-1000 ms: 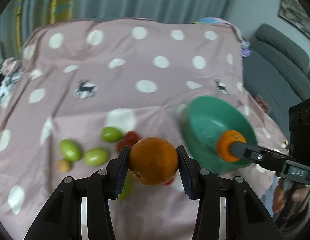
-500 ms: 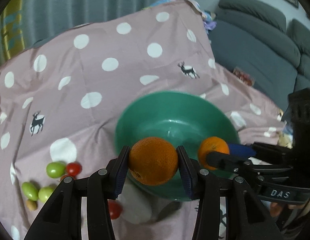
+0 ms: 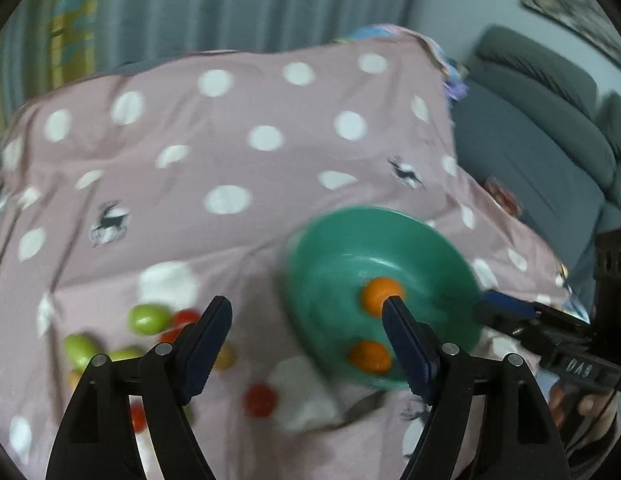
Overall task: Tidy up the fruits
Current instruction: 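Carry both oranges to the green bowl and open both tools to drop them, then move both tools back to the fruits and approach the cherry tomatoes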
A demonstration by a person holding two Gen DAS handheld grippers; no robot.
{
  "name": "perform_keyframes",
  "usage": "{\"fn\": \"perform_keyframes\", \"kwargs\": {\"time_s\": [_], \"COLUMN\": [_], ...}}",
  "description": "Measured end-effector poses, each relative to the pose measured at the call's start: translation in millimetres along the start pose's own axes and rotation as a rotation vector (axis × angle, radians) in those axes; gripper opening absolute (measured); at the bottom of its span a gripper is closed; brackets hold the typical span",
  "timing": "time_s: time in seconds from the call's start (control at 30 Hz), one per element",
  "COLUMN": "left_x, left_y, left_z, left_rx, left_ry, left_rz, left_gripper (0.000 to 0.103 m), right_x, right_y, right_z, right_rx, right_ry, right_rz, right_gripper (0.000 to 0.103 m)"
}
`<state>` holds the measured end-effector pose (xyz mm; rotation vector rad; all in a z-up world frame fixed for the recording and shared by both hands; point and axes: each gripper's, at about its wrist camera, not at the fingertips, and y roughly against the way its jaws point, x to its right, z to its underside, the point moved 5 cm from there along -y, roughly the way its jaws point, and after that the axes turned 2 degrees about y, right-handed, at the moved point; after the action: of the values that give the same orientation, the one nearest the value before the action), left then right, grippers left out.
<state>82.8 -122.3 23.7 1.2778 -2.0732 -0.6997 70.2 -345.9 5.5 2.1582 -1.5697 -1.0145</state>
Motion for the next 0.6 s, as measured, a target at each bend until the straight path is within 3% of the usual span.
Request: {"fn": "perform_keyframes", "kwargs": {"time_s": [0.33,0.47,0.6], "left_x": [-116,-140,-146], "left_y": [60,77,80], "left_z": [56,82,102], "left_rx": [0.021,-0.001,-0.029], "left_ry": [0.278,0.332,0.343], "left_rz": [-0.206,-0.267,-0.275], "left_gripper": [0.079,0.079,0.079], "right_x": [-20,-41,-61], "right_y": [20,18,12], "right_z": [2,6,13], "right_rx": [0.027,0.009,-0.014], "right_ry": [0.011,0.051,0.099], "right_rz": [-0.049,-0.099,-0.131], "right_gripper": [0.056,0.057,0.057]}}
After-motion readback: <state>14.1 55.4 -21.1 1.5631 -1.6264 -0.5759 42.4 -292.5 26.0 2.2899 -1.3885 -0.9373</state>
